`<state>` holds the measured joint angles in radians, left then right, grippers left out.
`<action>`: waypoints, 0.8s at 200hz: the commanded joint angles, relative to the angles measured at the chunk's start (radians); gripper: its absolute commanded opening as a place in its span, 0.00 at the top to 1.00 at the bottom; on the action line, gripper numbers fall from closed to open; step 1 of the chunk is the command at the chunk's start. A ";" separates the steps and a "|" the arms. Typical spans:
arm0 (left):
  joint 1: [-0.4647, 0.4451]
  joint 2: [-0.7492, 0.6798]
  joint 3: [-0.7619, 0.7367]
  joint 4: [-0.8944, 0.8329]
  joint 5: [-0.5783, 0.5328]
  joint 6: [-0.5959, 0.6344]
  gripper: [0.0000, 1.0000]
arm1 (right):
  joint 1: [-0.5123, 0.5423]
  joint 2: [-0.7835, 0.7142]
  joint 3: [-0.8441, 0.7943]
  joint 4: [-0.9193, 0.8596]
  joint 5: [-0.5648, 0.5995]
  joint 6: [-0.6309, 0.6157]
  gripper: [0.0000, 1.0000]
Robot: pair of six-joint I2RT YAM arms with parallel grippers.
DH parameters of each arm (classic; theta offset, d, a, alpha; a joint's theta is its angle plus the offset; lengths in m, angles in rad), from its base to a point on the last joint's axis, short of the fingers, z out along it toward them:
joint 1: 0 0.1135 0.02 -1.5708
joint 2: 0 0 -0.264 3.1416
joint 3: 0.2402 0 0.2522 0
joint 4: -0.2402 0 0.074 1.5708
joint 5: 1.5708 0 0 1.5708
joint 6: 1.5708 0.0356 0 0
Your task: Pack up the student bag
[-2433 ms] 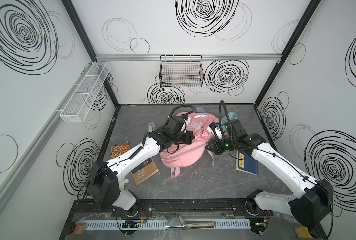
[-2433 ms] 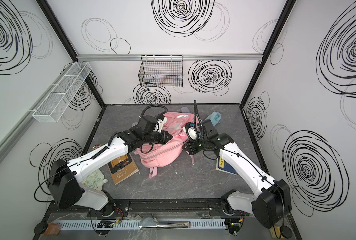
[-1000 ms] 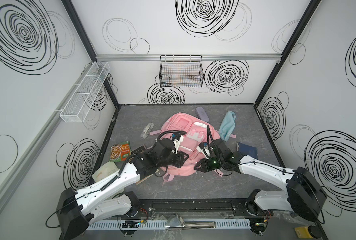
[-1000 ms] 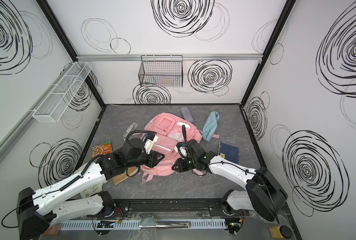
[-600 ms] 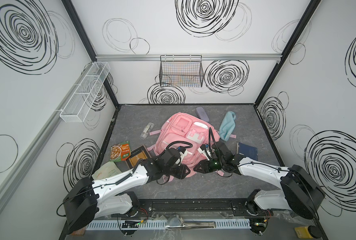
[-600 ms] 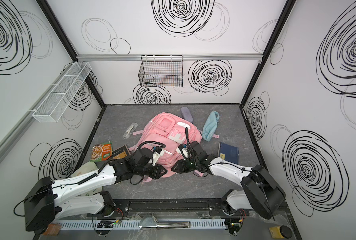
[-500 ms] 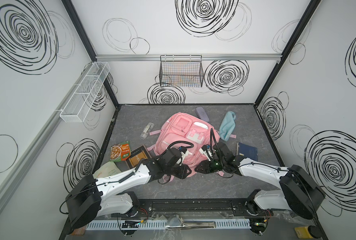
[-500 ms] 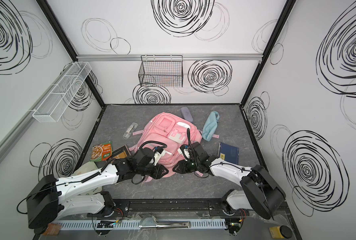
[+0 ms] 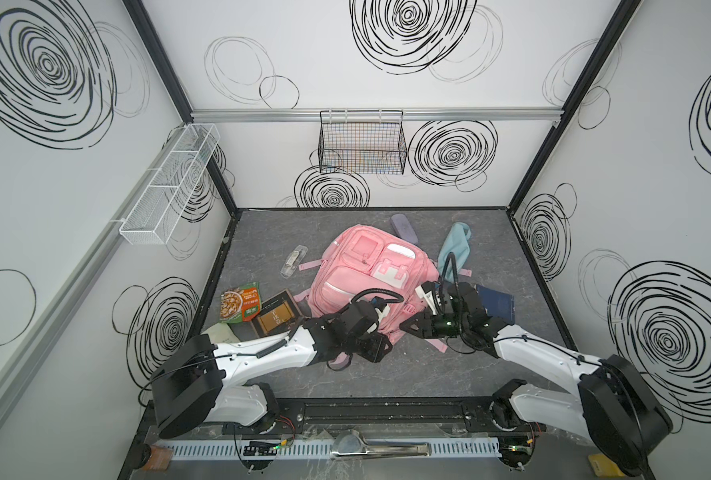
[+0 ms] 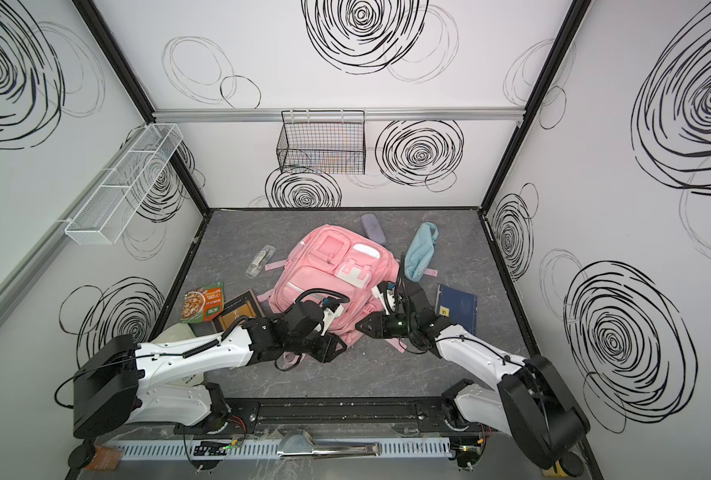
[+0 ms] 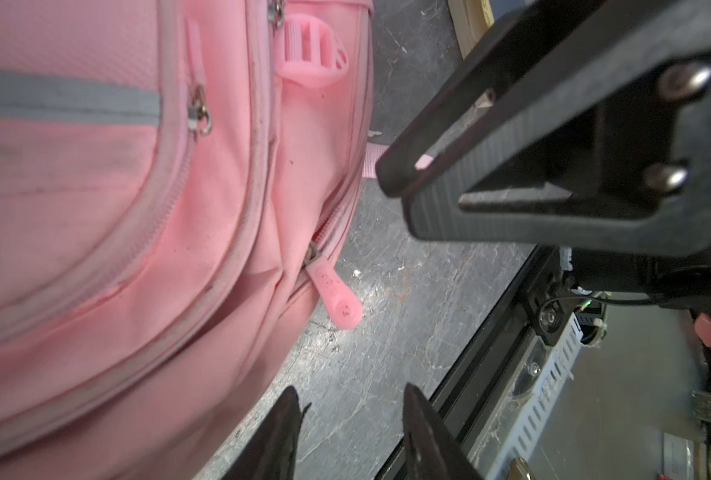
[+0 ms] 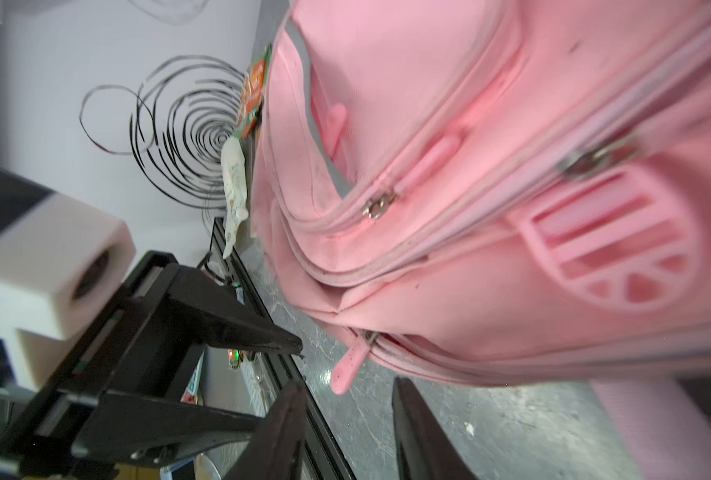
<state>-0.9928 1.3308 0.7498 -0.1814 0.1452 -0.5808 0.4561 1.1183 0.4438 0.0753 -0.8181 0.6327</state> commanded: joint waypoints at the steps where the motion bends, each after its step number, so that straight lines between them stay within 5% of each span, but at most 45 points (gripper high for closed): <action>1: -0.037 0.032 0.085 -0.052 -0.171 0.019 0.54 | -0.080 -0.073 -0.034 -0.066 0.051 0.000 0.61; 72: -0.147 0.226 0.287 -0.233 -0.394 0.057 0.53 | -0.162 -0.101 -0.054 -0.078 0.011 -0.025 0.61; 160: -0.133 0.314 0.324 -0.251 -0.391 0.130 0.64 | -0.171 -0.089 -0.047 -0.088 -0.001 -0.045 0.61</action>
<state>-1.1358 1.6268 1.0496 -0.4244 -0.2493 -0.4774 0.2932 1.0294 0.3851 0.0006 -0.8066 0.6037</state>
